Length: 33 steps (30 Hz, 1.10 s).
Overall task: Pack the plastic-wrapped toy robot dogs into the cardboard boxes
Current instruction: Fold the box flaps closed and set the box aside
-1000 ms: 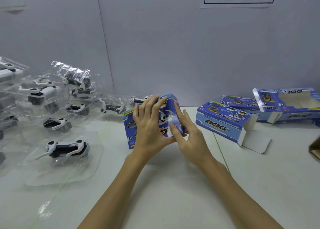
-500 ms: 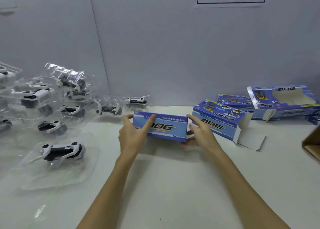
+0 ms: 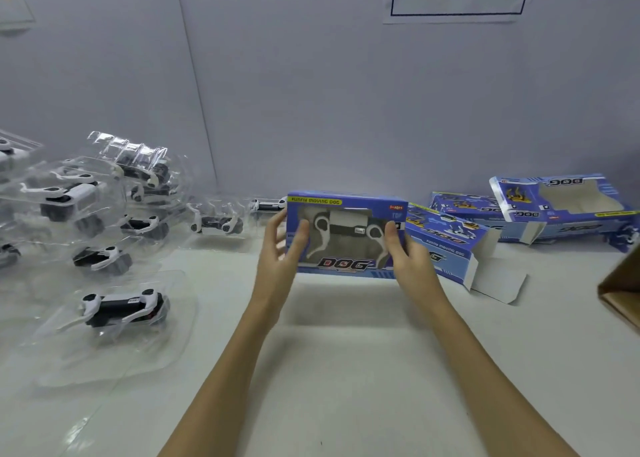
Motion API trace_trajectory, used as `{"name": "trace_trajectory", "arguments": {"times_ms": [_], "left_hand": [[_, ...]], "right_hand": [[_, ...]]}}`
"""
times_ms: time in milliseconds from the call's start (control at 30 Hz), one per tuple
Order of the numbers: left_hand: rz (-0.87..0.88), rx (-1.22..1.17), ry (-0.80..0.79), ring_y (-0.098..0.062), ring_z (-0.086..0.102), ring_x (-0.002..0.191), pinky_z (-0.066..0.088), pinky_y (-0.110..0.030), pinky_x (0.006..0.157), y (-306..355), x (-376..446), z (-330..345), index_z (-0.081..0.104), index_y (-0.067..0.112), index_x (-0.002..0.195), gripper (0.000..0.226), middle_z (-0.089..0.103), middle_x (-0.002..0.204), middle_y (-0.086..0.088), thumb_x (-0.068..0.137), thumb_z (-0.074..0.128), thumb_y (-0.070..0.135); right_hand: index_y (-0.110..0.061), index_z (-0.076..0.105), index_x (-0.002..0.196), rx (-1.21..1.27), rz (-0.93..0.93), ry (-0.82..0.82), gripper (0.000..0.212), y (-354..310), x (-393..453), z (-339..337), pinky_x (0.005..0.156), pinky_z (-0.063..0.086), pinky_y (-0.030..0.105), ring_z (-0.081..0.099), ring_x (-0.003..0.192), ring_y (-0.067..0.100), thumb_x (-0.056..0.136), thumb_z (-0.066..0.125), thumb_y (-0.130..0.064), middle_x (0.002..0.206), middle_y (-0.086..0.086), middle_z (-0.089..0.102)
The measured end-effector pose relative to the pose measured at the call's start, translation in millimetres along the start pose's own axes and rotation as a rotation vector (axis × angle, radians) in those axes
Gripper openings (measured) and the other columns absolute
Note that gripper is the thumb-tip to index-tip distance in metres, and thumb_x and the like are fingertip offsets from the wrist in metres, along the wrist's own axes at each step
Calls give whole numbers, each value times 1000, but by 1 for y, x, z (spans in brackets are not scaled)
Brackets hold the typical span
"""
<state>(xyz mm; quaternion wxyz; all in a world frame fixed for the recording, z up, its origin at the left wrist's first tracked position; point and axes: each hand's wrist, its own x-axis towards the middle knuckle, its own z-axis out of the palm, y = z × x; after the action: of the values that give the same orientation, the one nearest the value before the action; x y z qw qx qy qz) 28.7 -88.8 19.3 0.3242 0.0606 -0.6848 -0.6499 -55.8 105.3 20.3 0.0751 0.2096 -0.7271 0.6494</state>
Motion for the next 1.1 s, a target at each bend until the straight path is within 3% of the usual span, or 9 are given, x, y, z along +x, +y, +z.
{"name": "trace_trajectory", "arguments": {"times_ms": [100,200,333,433,533,667,767,900,1100], "left_hand": [[43,-33,-44,-13,74,107,58,-24,86,-11,-4,9,48,37,145,54,73,123,10,96,68,51],[32,-81,-22,-13,77,99,56,-17,79,-15,-6,7,58,41,131,37,76,115,11,96,64,49],[-8,-108,-26,-16,78,96,55,-13,73,-17,-3,5,64,37,128,35,78,111,10,94,68,48],[-22,-118,-62,-18,77,101,55,-14,77,-18,3,-1,64,31,137,51,78,116,5,90,75,47],[-66,-162,-86,-18,77,99,56,-25,86,-18,9,-10,68,30,134,59,78,115,1,81,84,50],[-154,-272,45,-22,75,100,53,-47,105,-22,13,-14,61,21,137,86,79,112,-7,64,90,56],[-188,-300,4,-19,74,109,47,-45,112,-24,10,-11,49,17,144,101,79,113,-5,62,89,57],[-209,-321,-23,-15,66,123,47,-39,109,-28,10,-4,43,17,148,86,68,133,-7,83,79,61],[-258,-251,-9,-26,67,117,58,-42,87,-33,11,-8,68,15,123,59,65,130,-11,91,59,63]], "right_hand": [[-28,56,71,31,22,7,49,4,0,4,51,37,10,47,49,-1,96,37,-65,50,-16,50],[-31,60,69,6,-41,30,50,10,-2,9,51,35,15,43,52,2,95,38,-68,57,-13,47],[-11,71,90,-56,-12,-13,58,19,-2,8,61,42,15,56,64,-1,98,43,-62,65,-18,59],[-21,64,117,-23,151,-83,36,16,2,0,82,57,24,70,95,2,100,55,-52,101,-12,72],[-28,48,140,60,261,-184,55,3,2,-15,75,64,32,77,91,12,93,66,-52,110,2,75],[-18,63,124,-21,340,-456,68,-11,-3,-37,69,64,36,78,90,29,78,69,-68,104,9,79],[-8,70,109,-54,343,-489,69,-17,-5,-43,63,60,33,77,88,32,84,65,-73,98,14,79],[5,76,99,181,350,-214,83,-25,-3,-54,64,60,33,75,77,33,78,71,-75,92,26,76],[-19,81,84,790,166,411,57,-39,9,-102,73,63,33,77,86,26,72,73,-75,91,10,79]]}}
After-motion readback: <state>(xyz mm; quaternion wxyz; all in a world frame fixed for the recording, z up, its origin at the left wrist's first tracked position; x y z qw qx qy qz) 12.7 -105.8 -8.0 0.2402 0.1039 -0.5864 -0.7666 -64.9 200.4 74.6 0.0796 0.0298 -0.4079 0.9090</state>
